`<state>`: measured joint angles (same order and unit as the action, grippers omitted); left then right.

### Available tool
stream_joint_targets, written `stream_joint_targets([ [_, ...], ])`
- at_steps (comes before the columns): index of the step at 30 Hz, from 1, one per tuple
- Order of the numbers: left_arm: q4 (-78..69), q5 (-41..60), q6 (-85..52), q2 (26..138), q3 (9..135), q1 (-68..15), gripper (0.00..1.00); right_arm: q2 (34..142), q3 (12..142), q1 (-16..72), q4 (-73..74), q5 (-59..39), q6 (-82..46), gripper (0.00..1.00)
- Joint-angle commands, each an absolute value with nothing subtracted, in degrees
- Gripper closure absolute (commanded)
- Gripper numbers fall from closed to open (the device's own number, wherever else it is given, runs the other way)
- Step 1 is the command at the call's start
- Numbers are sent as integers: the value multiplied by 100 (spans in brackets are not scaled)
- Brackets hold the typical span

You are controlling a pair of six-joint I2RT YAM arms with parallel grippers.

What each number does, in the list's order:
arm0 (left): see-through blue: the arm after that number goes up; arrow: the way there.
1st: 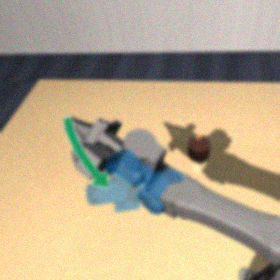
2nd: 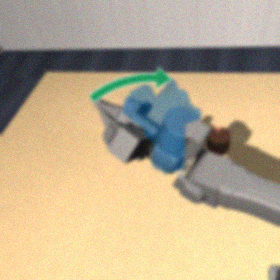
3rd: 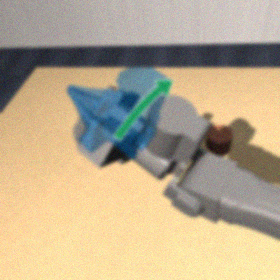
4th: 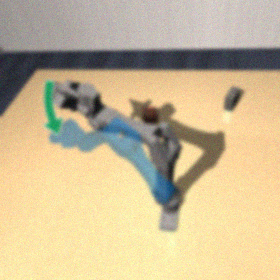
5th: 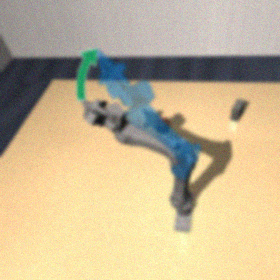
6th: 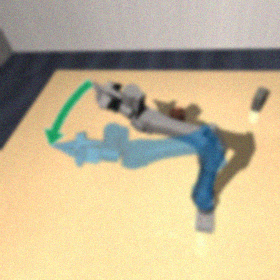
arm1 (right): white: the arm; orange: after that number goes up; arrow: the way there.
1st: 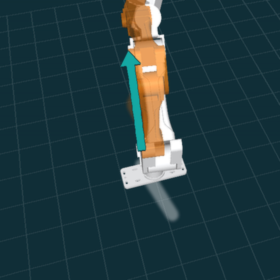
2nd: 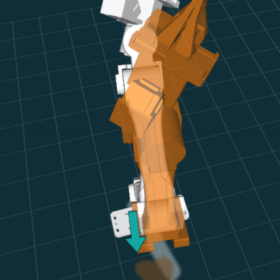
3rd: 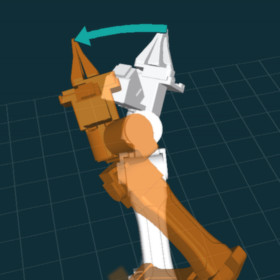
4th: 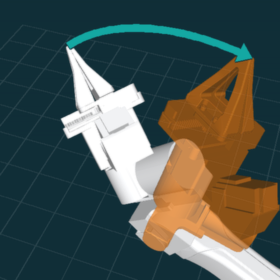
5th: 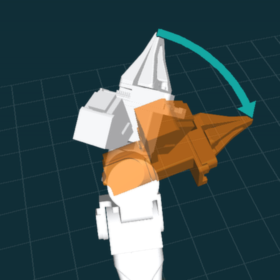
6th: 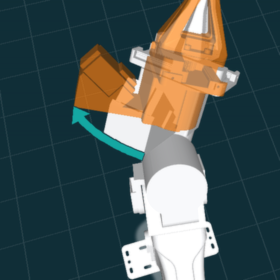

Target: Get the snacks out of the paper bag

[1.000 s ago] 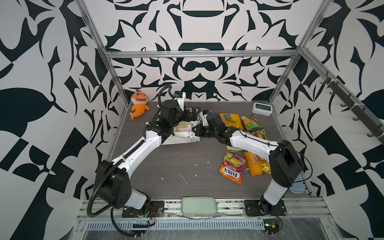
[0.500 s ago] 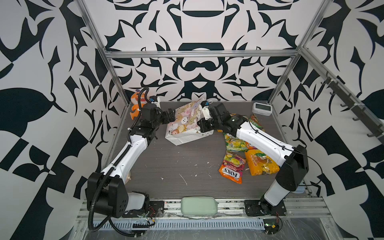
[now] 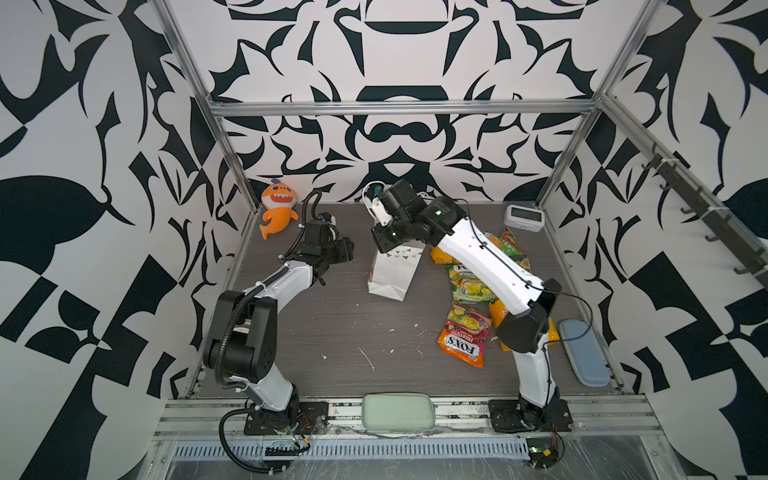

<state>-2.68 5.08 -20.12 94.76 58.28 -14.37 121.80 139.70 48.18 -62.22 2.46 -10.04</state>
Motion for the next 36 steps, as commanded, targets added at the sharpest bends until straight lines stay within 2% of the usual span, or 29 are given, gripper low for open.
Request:
stream_joint_targets([
  [1, -822, 904, -2183, 9511, 5597, -1490, 37, 12488, 14931, 4892, -7031, 381, -917, 100],
  [6, -1139, 1020, -2450, 9502, 5172, -1524, 36, 12804, 15311, 4969, -6993, 243, -917, 98],
  [10, -1143, 944, -2509, 9496, 5026, -1522, 36, 12797, 15262, 4992, -6804, 11, -949, 88],
  [16, -772, 476, -2364, 9146, 5067, -1524, 30, 12521, 15215, 5001, -6669, 298, -989, 65],
  [19, -449, 249, -2169, 8918, 5200, -1527, 26, 12192, 15047, 5000, -6483, 491, -868, 36],
  [20, -329, 178, -2094, 8834, 5263, -1528, 25, 12072, 14845, 4993, -6399, 554, -852, 31],
  [22, -135, 27, -1983, 8647, 5353, -1516, 24, 11880, 14810, 4992, -6288, 610, -770, 26],
  [23, -49, -37, -1927, 8542, 5391, -1515, 23, 11798, 14832, 4992, -6263, 661, -735, 17],
  [25, 38, -136, -1819, 8317, 5444, -1507, 20, 11633, 14915, 4990, -6231, 735, -629, 11],
  [29, 216, -281, -1719, 7751, 5526, -1426, 18, 11161, 14802, 4992, -6112, 1036, -415, 11],
  [31, 179, -496, -1517, 7365, 5468, -1417, 16, 10628, 14078, 4992, -5710, 1715, -310, 11],
  [33, -53, -823, -1285, 6765, 5260, -1419, 9, 9555, 12089, 4966, -4190, 2713, -41, 8],
  [34, -260, -981, -1151, 6521, 5083, -1421, 7, 9014, 11107, 4883, -3421, 2986, 65, 3],
  [36, -891, -1512, -870, 5937, 4535, -1419, 4, 7678, 8761, 4251, -1627, 3003, -96, 1],
])
